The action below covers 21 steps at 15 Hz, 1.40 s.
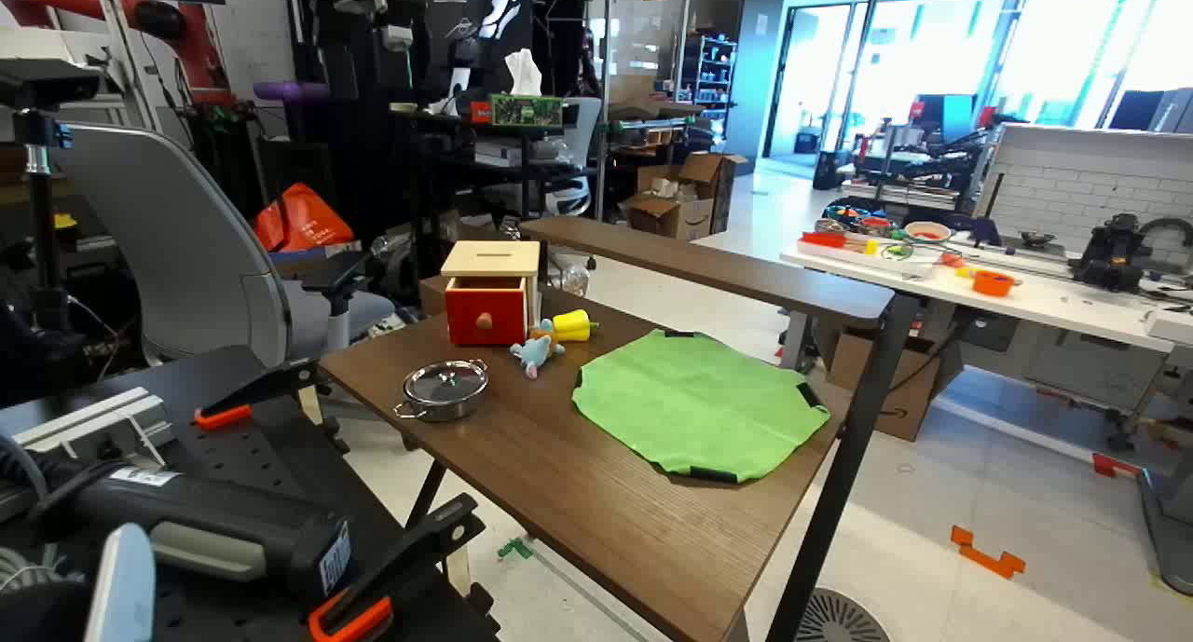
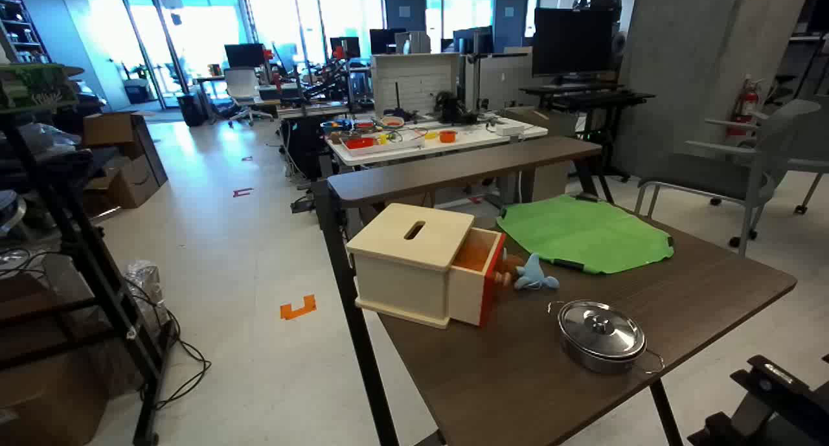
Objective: Move the green towel towards you
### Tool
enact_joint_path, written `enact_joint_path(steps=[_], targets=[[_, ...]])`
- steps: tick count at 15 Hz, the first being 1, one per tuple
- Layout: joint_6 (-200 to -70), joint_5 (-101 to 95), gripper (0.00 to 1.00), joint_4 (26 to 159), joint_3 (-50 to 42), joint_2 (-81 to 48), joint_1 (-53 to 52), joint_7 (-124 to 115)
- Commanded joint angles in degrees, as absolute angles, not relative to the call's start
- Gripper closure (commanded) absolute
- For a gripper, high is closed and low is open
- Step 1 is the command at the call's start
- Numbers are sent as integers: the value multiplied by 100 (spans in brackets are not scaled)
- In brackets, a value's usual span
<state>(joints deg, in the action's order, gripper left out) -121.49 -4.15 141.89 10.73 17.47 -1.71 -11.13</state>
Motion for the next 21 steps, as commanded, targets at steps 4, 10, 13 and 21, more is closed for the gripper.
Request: enact_joint_path(steps=[4, 10, 13, 21], targets=[[-12137, -450, 0, 14181, 971, 1740, -278, -1141], [-12844, -576, 0, 13913, 765, 1372, -77, -1117], [-13464, -582, 0, 13543, 541, 839, 36, -1007], [-14213, -40, 0, 11606, -90, -1739, 294, -458]])
